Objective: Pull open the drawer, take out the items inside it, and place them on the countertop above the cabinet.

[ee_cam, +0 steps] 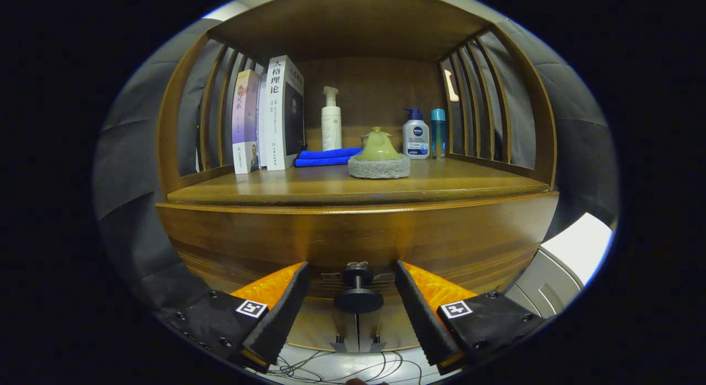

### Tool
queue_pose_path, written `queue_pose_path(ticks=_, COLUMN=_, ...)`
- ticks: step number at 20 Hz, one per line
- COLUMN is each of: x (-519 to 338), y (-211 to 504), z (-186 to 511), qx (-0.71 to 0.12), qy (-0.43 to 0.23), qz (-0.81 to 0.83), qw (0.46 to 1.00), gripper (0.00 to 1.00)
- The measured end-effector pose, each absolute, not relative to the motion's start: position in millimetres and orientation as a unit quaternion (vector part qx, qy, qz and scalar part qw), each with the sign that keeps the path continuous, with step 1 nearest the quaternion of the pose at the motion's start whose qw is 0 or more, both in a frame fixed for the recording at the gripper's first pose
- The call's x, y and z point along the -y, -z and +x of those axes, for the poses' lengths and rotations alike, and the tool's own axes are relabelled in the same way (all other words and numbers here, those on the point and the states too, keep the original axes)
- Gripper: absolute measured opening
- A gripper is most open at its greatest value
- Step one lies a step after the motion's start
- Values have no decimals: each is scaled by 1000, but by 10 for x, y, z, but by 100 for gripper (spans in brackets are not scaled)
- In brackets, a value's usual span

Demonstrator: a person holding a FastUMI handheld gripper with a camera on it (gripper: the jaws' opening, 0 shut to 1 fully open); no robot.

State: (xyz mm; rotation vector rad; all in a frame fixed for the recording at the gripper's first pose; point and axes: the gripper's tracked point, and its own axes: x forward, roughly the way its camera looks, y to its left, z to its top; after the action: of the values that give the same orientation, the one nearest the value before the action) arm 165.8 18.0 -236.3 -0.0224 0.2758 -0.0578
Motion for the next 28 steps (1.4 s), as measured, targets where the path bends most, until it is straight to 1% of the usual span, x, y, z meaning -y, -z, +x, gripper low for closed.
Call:
queue_pose_path(ticks=6, x=-210, y=2368, z=1687, qx=-141, qy=33, qz=-10, qw=989, gripper=100)
queue_pose_path(ticks=8, x=-162, y=2246, z=1647, qx=-132, qy=41, qz=-11, qw=990, gripper=100)
queue_pose_path(ticks=10, x=-154, y=2006, z=1568, qx=-101, qy=43, qz=-18, qw=994, gripper=100)
queue_pose_path(ticks=13, x=-247, y=1597, z=1313, qx=-76, qy=34, qz=-49, qw=995, gripper=100)
queue_pose_path(ticks=18, x=-359, y=796, z=706, qx=-23, qy=-2, qz=-59, qw=998, gripper=100)
queue_pose_path(ticks=20, x=-287, y=463, z=448, qx=3, qy=-4, qz=-61, qw=998, gripper=100)
queue_pose_path(ticks=23, x=-108, y=-46, z=69, qx=49, qy=-1, qz=-34, qw=998, gripper=99)
queue_pose_path(ticks=26, x=148, y=-338, z=-202, qx=68, qy=11, qz=9, qw=998, gripper=99)
queue_pose_path(ticks=28, x=205, y=-428, z=-312, qx=77, qy=5, qz=37, qw=996, gripper=99)
